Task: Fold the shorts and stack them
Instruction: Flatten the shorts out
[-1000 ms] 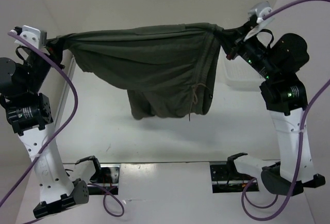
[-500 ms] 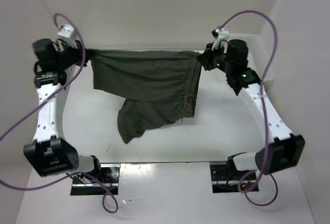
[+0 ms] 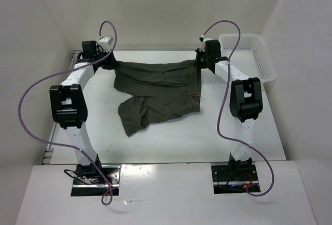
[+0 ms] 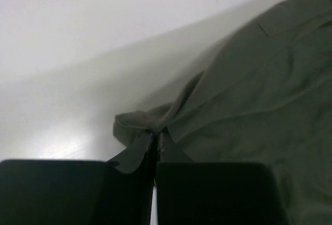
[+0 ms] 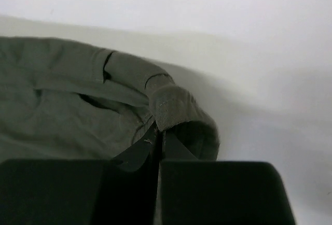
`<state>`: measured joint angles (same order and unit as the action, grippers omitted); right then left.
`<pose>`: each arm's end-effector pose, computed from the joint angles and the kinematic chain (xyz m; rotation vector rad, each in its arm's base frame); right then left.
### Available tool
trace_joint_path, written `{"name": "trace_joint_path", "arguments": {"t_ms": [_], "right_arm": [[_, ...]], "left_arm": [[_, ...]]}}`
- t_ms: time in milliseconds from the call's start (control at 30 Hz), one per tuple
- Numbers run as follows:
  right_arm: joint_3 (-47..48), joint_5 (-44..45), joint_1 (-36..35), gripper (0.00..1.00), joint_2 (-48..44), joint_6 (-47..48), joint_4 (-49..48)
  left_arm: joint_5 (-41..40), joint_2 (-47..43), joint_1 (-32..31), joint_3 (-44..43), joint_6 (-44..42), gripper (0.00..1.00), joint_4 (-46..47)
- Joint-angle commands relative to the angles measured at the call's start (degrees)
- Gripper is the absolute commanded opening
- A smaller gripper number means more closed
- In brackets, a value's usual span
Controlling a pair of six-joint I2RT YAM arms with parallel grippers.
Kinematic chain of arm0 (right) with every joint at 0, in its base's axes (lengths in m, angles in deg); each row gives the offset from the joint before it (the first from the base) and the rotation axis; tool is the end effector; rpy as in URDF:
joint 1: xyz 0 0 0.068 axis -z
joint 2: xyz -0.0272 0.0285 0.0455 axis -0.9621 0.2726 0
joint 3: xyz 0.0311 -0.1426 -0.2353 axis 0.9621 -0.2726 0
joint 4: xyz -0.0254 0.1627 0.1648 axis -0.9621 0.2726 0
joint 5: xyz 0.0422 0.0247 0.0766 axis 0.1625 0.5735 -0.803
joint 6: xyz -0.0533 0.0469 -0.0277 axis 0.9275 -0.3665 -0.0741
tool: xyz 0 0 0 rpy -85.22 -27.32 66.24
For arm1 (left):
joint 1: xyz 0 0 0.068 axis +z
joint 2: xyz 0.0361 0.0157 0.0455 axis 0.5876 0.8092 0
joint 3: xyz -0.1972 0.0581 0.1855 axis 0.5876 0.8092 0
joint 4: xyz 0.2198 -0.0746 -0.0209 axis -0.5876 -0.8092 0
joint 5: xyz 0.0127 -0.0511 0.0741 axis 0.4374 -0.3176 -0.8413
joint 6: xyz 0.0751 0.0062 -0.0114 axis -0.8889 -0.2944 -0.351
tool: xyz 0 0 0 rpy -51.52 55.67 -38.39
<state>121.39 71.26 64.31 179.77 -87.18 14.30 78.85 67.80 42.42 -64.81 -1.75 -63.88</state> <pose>0.4682 0.0947 0.2275 -0.1857 2.2037 0.3788 0.4474 0.0186 0.2574 0.1668 2.1135 -0.4896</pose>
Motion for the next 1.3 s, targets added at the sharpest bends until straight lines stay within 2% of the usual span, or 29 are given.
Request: {"name": "trace_joint_path", "arguments": {"t_ms": [0,67,100,133,167,200,267,300,367,467,500,533,600,667,800,1033,1167,1267], "right_arm": [[10.16,7.45,0.38,0.0,2.12,-0.88,-4.22],[12.2,11.13,0.38,0.02,4.93,-0.35,-4.22],[14.04,11.85,0.38,0.16,5.64,-0.35,-4.22],[14.67,11.86,0.38,0.37,6.34,-0.35,-4.22],[14.67,12.55,-0.15,0.54,6.87,1.13,-4.22],[15.63,13.43,-0.85,0.76,6.88,1.84,-3.7],[16.43,14.23,-1.46,0.89,6.88,2.98,-3.69],[15.73,14.75,-1.47,0.93,4.88,4.21,-3.69],[14.15,14.06,-1.47,0.95,1.88,5.88,-3.17],[6.87,10.29,-1.47,0.95,-7.25,10.53,0.25],[1.02,5.93,-1.47,0.95,-12.75,12.81,1.65],[-2.17,2.75,-1.47,0.94,-15.42,14.05,4.8],[-11.84,-2.88,-1.47,0.92,-21.91,16.77,8.15],[-19.56,-9.57,-1.47,0.89,-24.57,17.31,11.59],[-26.8,-12.22,-1.47,0.87,-27.66,17.31,12.13],[-32.87,-12.66,-1.47,0.86,-26.61,15.04,6.33],[-35.24,-13.88,-1.47,0.84,-24.77,12.83,3.87],[-35.25,-15.56,-1.99,0.79,-23.19,12.31,2.81]], "left_arm": [[-6.99,5.91,-0.55,-9.46,-0.34,0.0,4.68],[-9.21,8.13,-0.55,-12.98,-0.34,0.0,4.68],[-9.74,9.01,-0.55,-14.48,-0.34,0.03,4.68],[-9.74,10.41,-0.55,-16.67,-0.34,0.1,4.68],[-9.74,10.95,-0.55,-17.65,-0.34,0.23,4.16],[-8.44,11.47,-0.55,-18.53,-0.34,0.67,3.63],[-6.84,12.09,-0.55,-20.89,-0.34,0.9,0.83],[-6.06,11.05,-0.55,-20.91,-0.34,0.97,-0.23],[-5.35,8.77,-0.55,-20.3,-0.34,0.97,-4.27],[-4.83,-0.1,-0.55,-10.75,-0.34,0.94,-9.89],[-4.3,-5.43,-0.55,-6.89,-0.34,0.91,-11.56],[-3.69,-8.18,-0.55,1.85,-0.34,0.89,-14.45],[-3.68,-15.11,-1.33,10.78,-0.34,0.82,-16.23],[-3.68,-18.65,-2.21,21.3,-0.34,0.8,-17.37],[-6.74,-19.2,-7.13,29.69,-0.34,0.8,-13.45],[-12.63,-16.22,-7.76,31.65,-0.34,0.9,-7.45],[-12.56,-12.79,-7.76,30.25,-0.34,0.9,-5.78],[-9.57,-10.16,-7.76,28.57,-0.34,0.87,-4.73]]}}
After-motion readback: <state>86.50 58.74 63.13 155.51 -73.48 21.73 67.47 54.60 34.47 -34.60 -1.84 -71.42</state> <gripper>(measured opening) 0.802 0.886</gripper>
